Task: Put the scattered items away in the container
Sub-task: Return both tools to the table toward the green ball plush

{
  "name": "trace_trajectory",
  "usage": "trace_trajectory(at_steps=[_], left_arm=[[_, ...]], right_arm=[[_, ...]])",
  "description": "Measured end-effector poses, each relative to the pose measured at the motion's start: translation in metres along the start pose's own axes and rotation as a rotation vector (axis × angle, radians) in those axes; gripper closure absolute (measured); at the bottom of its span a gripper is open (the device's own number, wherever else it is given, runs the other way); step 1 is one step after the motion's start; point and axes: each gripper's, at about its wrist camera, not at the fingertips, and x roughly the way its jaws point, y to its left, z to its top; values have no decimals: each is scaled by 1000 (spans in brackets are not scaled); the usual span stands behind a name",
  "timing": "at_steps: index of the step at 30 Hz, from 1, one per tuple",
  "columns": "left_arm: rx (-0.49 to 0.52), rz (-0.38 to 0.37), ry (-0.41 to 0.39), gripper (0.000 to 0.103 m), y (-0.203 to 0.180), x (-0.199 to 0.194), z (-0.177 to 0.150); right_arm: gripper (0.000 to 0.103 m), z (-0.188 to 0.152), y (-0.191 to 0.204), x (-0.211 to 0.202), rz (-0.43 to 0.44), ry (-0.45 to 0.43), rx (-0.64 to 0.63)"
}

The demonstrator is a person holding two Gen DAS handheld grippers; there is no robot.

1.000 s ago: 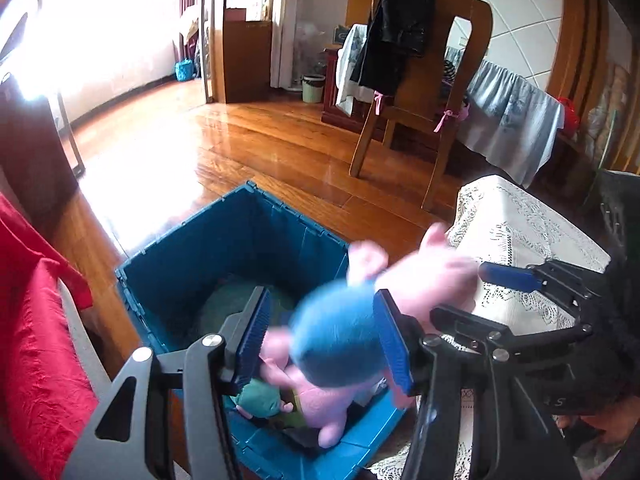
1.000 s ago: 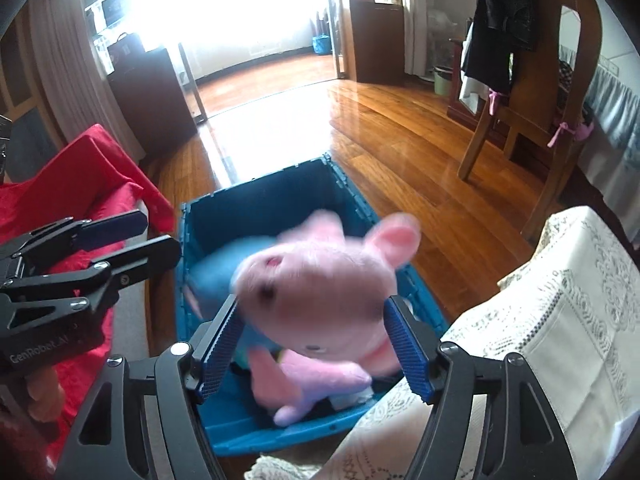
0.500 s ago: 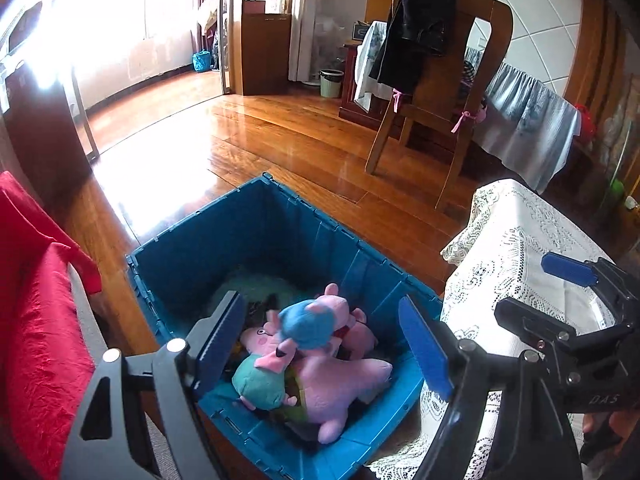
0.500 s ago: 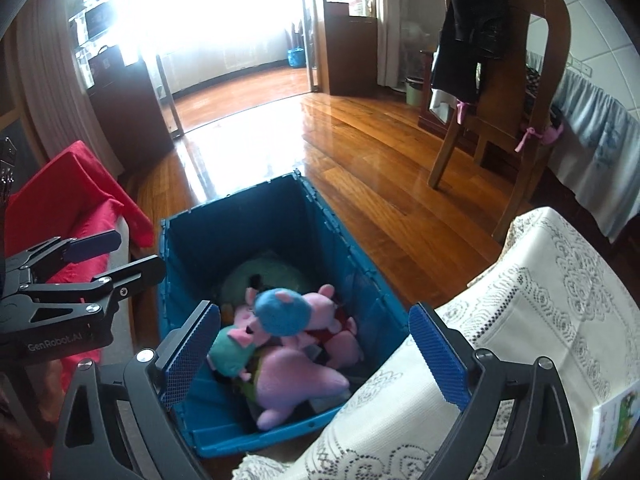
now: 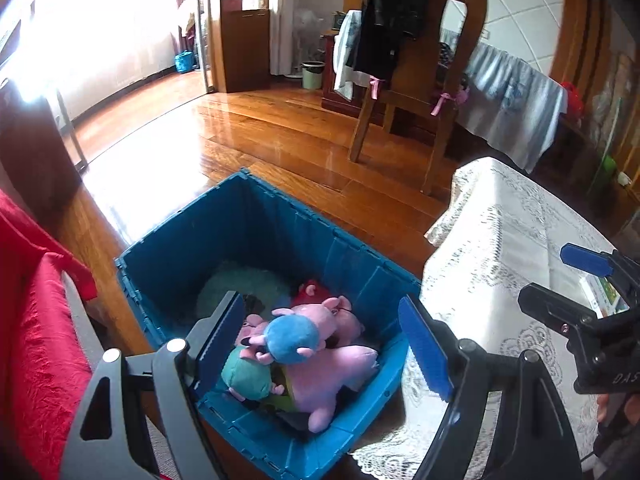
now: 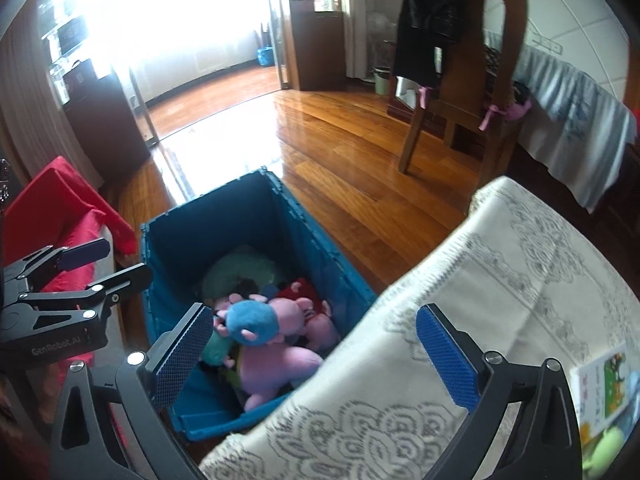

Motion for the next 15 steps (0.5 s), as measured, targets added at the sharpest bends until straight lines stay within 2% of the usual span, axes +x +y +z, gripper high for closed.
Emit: trace_trajectory(at_steps=[6, 13, 15], left_arm=[[116, -129, -8, 24, -75, -4, 4], [280, -300, 21, 24, -199, 2, -2], [329, -353, 33, 24, -237, 3, -7]], right_arm=[[0, -45, -89, -50, -80, -8, 172], [0, -118, -210, -128, -232, -58, 414], [4, -143, -242, -150, -270, -71, 475]])
